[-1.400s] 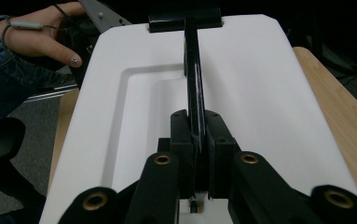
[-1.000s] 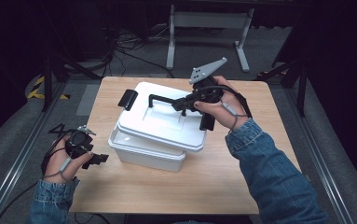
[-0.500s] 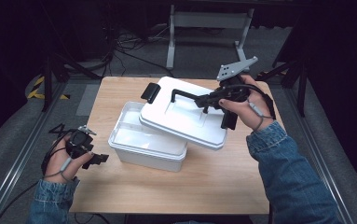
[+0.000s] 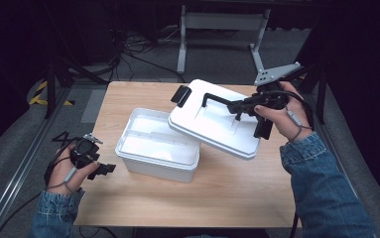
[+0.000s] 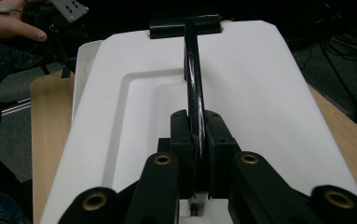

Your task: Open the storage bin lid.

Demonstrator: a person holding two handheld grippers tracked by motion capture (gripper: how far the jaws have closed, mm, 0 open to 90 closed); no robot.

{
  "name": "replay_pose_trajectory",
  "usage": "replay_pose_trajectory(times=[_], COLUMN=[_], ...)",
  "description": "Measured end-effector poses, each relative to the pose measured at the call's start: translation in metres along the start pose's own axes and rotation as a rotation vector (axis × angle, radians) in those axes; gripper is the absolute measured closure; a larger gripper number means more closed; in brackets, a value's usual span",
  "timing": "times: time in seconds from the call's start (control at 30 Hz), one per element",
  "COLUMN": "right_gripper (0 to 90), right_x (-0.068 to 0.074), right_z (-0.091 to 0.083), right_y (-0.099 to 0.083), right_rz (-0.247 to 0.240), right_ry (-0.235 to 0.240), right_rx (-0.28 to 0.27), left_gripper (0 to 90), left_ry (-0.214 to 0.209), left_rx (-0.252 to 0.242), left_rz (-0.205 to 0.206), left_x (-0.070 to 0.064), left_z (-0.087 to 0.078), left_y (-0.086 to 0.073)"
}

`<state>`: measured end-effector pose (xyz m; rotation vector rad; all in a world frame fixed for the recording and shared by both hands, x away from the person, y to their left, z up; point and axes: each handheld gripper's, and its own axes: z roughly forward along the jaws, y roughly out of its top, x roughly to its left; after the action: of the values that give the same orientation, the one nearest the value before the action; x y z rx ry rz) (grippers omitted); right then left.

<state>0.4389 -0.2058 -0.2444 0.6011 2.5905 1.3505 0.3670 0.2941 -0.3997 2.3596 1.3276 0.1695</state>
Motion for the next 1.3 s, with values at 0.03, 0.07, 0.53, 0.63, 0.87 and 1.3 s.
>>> replay_pose_trajectory(times=[0.03, 0.07, 0.53, 0.63, 0.87, 1.3], right_gripper=[84.7, 84.7, 84.7, 84.7, 84.7, 84.7], right_x=[-0.001, -0.003, -0.022, -0.028, -0.041, -0.065], right_z=[-0.002, -0.004, -0.035, -0.041, -0.049, -0.038], right_y=[-0.002, -0.003, -0.031, -0.039, -0.058, -0.099], right_rz=[0.004, 0.004, 0.068, 0.087, 0.127, 0.198], right_ry=[-0.005, -0.01, -0.08, -0.098, -0.139, -0.19], right_rx=[0.0, 0.0, -0.003, -0.001, 0.021, 0.072], left_gripper=[23.5, 23.5, 23.5, 23.5, 23.5, 23.5], left_ry=[-0.001, -0.002, -0.001, 0.0, 0.004, 0.001], left_rx=[0.0, 0.001, 0.0, 0.0, 0.003, 0.005], left_rz=[0.0, -0.005, -0.005, -0.006, -0.006, -0.011], left_x=[0.0, 0.0, 0.0, 0.0, 0.001, 0.002], left_z=[0.0, 0.0, 0.0, 0.0, 0.0, 0.001], left_y=[0.0, 0.0, 0.0, 0.0, 0.0, -0.001])
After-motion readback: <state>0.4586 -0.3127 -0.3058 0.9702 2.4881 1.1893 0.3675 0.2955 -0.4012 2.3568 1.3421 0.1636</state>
